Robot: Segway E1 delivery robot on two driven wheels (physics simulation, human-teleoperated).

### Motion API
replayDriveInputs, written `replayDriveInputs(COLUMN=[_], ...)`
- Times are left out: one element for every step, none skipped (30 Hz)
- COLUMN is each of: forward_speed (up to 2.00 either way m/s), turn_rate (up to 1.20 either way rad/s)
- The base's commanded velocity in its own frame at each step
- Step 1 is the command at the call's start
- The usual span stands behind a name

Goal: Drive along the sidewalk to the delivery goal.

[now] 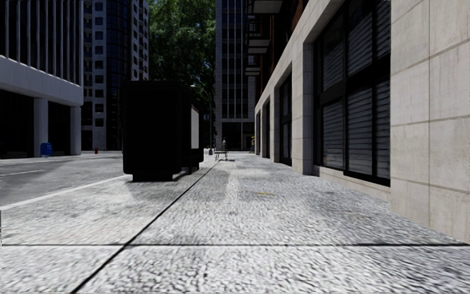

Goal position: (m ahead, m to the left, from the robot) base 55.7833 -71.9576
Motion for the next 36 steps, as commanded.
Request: replayDriveInputs(forward_speed=[2.00,2.00,2.00,2.00,2.00,2.00,2.00,2.00,2.00,2.00,2.00,2.00,2.00,2.00,2.00,2.00,2.00,2.00,2.00,2.00,2.00,2.00,2.00,2.00,2.00,2.00,2.00,2.00,2.00,2.00,2.00,2.00,2.00,2.00,2.00,2.00], turn_rate=[0.00,0.00,-0.14,-0.59,-0.84,-0.84,-0.58,-0.58,-0.07,-0.01,0.00,0.00,0.00,0.00,0.00,0.00,0.00,0.00,0.00,0.00,0.00,0.00,0.00,0.00,0.00,0.00,0.00,0.00,0.00,0.00,0.00,0.00,0.00,0.00,0.00,0.00])
